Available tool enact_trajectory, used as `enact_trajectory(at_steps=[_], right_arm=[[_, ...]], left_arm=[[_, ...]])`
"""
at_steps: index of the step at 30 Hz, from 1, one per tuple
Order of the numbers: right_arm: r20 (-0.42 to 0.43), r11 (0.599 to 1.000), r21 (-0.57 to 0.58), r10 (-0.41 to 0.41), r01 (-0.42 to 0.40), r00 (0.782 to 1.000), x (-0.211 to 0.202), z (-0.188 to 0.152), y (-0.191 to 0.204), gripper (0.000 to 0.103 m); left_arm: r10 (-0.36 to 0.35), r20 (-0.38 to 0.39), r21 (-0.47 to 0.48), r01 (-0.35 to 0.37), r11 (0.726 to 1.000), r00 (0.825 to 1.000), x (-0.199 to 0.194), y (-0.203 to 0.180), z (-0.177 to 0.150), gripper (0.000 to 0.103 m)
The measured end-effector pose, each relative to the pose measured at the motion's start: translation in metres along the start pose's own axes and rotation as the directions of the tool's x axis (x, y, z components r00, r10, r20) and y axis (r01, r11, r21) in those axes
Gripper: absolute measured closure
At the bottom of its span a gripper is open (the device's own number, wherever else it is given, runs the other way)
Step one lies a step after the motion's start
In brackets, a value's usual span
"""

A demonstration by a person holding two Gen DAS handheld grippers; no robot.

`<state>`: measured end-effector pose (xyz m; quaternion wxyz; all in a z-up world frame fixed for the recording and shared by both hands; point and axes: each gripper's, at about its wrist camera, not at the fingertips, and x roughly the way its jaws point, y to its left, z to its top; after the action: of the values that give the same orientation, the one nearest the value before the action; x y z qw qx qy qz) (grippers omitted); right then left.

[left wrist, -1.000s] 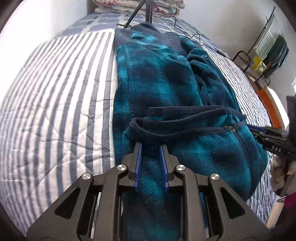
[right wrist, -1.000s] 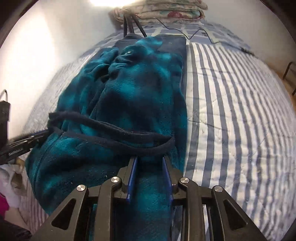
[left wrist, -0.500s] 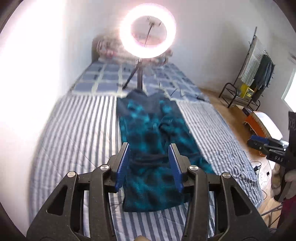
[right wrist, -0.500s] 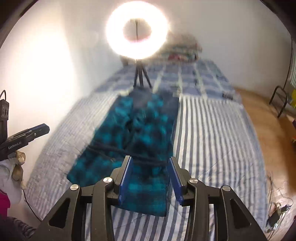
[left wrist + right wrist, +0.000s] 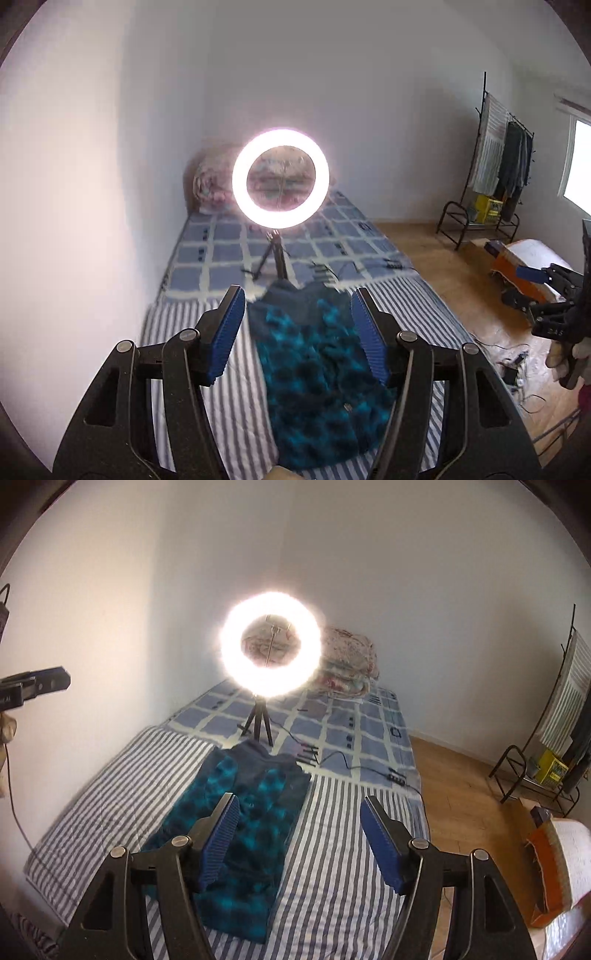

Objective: Fold large clothes
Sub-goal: 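Open both tools and move them to the jacket collar, then grasp the navy collar with both tools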

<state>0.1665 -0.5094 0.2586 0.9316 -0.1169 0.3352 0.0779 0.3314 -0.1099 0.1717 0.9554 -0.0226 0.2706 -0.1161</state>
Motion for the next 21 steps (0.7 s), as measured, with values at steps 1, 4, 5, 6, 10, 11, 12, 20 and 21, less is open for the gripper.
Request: enact_trajectory(at_steps=[1, 4, 5, 6, 10, 11, 12, 20, 21], right_arm=[[0.001, 1.0, 0.005, 0.002, -0.002, 1.0, 0.008, 0.009, -0.003, 0.032], [-0.007, 1.0, 0.028, 0.007, -0.007, 1.0, 0.04, 0.024, -0.01, 0.032], [-0.011, 0.999, 0.039, 0.008, -0.008, 1.0, 0.052, 0.026, -0.013, 0.032], [-0.021, 0.998, 0.055, 0.014, -0.013, 1.0, 0.069, 0.028, -0.016, 0.032], [-0.054, 0.991, 0.126, 0.062, -0.055, 0.997, 0.141, 0.031, -0.029, 0.032], [-0.057, 0.989, 0.135, 0.072, -0.064, 0.996, 0.158, 0.029, -0.032, 0.032], [-0.064, 0.986, 0.147, 0.085, -0.075, 0.994, 0.181, 0.026, -0.036, 0.032], [-0.204, 0.943, 0.304, 0.205, -0.137, 0.957, 0.345, -0.032, -0.066, 0.033], [-0.221, 0.934, 0.326, 0.224, -0.145, 0.949, 0.362, -0.04, -0.069, 0.033]], left_arm=[[0.004, 0.002, 0.0, -0.004, 1.0, 1.0, 0.007, 0.002, 0.006, 0.041], [0.002, -0.014, -0.02, -0.002, 1.0, 1.0, 0.041, 0.013, 0.02, 0.041], [0.002, -0.024, -0.029, -0.003, 1.0, 1.0, 0.061, 0.018, 0.021, 0.041], [0.0, -0.034, -0.037, -0.002, 0.999, 0.999, 0.078, 0.022, 0.021, 0.041], [-0.007, -0.11, -0.049, 0.002, 0.999, 0.994, 0.161, 0.035, 0.003, 0.041], [-0.01, -0.134, -0.048, 0.004, 0.999, 0.991, 0.187, 0.04, -0.004, 0.041], [-0.011, -0.159, -0.057, 0.002, 0.998, 0.987, 0.213, 0.046, -0.011, 0.041], [-0.074, -0.329, -0.184, 0.013, 0.983, 0.942, 0.366, 0.082, -0.078, 0.041], [-0.083, -0.347, -0.19, 0.017, 0.982, 0.934, 0.382, 0.085, -0.084, 0.041]])
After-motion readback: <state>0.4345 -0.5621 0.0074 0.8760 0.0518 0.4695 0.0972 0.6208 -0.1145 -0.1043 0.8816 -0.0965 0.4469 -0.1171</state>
